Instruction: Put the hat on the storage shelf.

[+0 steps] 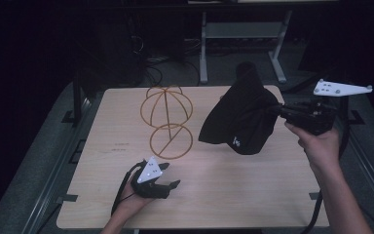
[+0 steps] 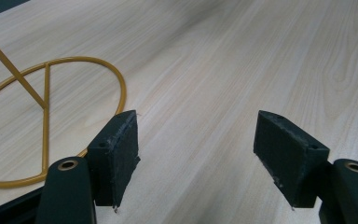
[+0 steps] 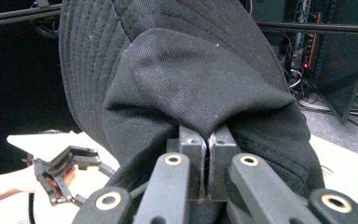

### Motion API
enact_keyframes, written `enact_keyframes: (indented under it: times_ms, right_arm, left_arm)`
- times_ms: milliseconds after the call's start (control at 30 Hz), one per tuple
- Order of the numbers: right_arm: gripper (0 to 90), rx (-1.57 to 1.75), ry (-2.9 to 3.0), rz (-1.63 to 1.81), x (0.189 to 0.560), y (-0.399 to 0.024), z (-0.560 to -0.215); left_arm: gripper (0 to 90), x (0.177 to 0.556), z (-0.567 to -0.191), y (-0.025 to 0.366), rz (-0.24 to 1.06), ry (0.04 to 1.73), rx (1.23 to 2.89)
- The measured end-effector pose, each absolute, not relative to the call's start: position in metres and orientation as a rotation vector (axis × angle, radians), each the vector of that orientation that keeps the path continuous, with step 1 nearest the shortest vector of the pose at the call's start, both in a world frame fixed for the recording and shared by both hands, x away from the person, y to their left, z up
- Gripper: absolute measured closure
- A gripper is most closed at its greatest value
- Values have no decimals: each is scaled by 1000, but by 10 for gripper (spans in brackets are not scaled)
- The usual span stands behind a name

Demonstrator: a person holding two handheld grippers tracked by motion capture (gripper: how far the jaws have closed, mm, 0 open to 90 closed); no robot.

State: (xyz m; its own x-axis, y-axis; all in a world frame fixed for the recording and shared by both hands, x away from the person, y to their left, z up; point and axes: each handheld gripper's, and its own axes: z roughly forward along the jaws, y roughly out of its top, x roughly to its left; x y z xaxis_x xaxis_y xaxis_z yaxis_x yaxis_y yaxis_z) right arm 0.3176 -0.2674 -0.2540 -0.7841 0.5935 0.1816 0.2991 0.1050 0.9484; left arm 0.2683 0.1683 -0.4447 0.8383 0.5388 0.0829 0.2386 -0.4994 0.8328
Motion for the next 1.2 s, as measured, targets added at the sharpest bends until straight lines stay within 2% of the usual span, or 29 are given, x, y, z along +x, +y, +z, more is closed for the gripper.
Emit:
enact_keyframes:
  times_ms: [1200]
  right_arm:
    - [876, 803, 2214, 1714, 346, -217, -218]
  left_arm:
    - [302, 270, -445, 171, 425, 566, 2097]
